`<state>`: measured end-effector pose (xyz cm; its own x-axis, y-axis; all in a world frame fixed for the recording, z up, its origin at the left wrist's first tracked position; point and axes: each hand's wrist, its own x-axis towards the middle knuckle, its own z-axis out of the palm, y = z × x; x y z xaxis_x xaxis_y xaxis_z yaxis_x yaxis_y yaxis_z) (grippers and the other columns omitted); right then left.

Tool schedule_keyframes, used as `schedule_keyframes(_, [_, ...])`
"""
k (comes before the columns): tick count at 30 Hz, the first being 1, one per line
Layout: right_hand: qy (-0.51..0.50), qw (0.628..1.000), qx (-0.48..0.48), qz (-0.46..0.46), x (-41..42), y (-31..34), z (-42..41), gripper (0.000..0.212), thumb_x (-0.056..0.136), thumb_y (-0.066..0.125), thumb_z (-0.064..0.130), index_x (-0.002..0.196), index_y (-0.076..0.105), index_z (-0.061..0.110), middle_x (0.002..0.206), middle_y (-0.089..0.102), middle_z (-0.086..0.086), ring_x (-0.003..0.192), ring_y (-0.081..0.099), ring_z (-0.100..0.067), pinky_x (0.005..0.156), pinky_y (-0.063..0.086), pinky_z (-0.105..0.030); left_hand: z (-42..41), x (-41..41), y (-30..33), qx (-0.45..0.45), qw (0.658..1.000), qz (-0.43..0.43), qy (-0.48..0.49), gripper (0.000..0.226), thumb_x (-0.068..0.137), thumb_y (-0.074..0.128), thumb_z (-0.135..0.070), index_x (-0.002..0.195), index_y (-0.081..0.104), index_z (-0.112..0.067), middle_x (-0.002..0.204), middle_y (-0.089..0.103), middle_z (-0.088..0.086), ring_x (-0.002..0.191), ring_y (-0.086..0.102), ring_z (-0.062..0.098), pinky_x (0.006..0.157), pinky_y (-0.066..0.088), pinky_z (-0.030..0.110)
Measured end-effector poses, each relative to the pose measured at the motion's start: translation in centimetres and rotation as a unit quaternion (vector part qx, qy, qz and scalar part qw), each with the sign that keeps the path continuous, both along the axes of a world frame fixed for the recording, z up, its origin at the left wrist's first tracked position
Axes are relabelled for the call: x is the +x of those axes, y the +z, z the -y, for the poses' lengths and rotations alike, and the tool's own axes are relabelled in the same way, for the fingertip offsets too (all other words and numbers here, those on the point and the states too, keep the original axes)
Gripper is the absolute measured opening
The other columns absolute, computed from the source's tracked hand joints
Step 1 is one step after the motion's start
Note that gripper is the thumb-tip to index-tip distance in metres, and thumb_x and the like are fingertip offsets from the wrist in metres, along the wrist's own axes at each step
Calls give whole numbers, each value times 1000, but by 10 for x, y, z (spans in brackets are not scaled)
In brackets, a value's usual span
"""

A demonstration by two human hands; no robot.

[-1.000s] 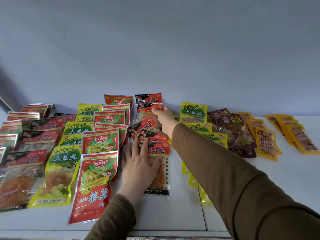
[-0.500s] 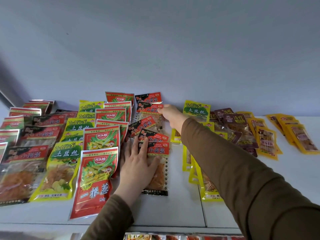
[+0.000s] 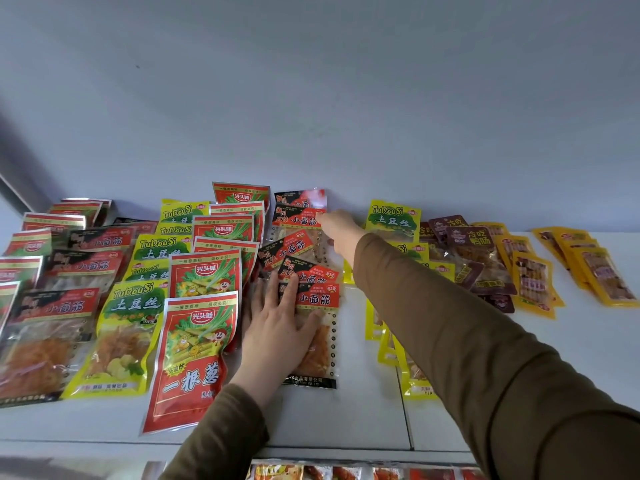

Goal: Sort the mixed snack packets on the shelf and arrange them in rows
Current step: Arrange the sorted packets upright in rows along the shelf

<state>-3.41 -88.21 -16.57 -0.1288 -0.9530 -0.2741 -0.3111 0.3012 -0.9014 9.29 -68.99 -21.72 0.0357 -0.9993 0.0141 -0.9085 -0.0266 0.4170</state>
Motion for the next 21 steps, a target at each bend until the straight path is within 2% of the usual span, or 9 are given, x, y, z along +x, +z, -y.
schedule_keyframes(3, [39, 999, 2, -33, -4, 2, -3, 39, 102, 46, 15, 136, 55, -4, 136, 58, -22, 126, 56, -37, 106, 48, -44, 1, -1, -2, 1, 1000, -2, 1, 84, 94, 33, -78, 162, 1, -42, 173, -5, -8, 158, -12, 21, 125, 15, 50])
schedule_keyframes(6, [40, 999, 13, 5, 0, 5, -3, 41, 103, 43, 13, 140, 52, -4, 120, 58, -18, 112, 59, -30, 106, 48, -47, 2, -1, -3, 4, 1000, -11, 2, 84, 94, 34, -78, 162, 1, -42, 173, -5, -8, 158, -11, 22, 125, 15, 50])
schedule_keyframes(7, [36, 999, 22, 16, 2, 4, -3, 39, 105, 42, 14, 137, 53, -4, 116, 58, -16, 107, 59, -29, 101, 50, -47, 2, -1, -3, 3, 1000, -14, 3, 83, 94, 35, -77, 162, 1, -42, 173, -4, -8, 159, -11, 22, 125, 15, 50])
schedule_keyframes(10, [42, 995, 60, 61, 4, 3, -10, 32, 105, 50, 38, 118, 56, 10, 103, 62, -10, 86, 61, -23, 66, 54, -35, 3, -2, -3, 3, 1000, -16, 2, 83, 94, 35, -77, 162, 2, -42, 173, -3, -8, 159, -9, 22, 125, 15, 50])
schedule_keyframes(12, [42, 994, 70, 71, 3, -2, -9, 35, 102, 53, 46, 116, 57, 13, 91, 62, -5, 79, 60, -20, 64, 50, -31, 4, -3, -2, 4, 1000, -18, 3, 82, 95, 36, -76, 162, 2, -43, 173, -3, -8, 159, -9, 22, 125, 16, 50])
schedule_keyframes(14, [14, 994, 44, 102, 3, -9, -5, 33, 102, 58, 38, 116, 61, 9, 93, 67, -7, 82, 65, -22, 71, 54, -34, 4, -3, -1, -1, 1000, -11, 2, 82, 95, 36, -76, 162, 1, -43, 173, -4, -8, 159, -9, 22, 125, 17, 50])
schedule_keyframes(17, [-25, 989, -24, 145, 3, -13, -3, 29, 102, 59, 24, 120, 65, 1, 115, 72, -15, 105, 69, -31, 95, 56, -44, 4, -4, 1, -8, 1000, -2, -1, 83, 94, 35, -77, 162, 2, -43, 173, -5, -10, 159, -10, 22, 124, 18, 51])
schedule_keyframes(19, [-41, 983, -52, 171, 2, -13, -5, 28, 101, 61, 18, 125, 65, 4, 120, 71, -15, 108, 69, -31, 96, 56, -45, 3, -4, 1, -6, 1000, 4, -2, 84, 93, 35, -78, 161, 1, -43, 173, -6, -10, 158, -11, 22, 125, 18, 52])
schedule_keyframes(21, [-42, 973, -56, 219, -2, -13, -5, 20, 98, 64, 9, 118, 66, 9, 113, 72, -15, 102, 70, -31, 86, 59, -44, 3, -3, 1, -4, 1000, 8, -3, 84, 93, 34, -79, 162, 1, -43, 173, -6, -10, 159, -10, 22, 125, 17, 53])
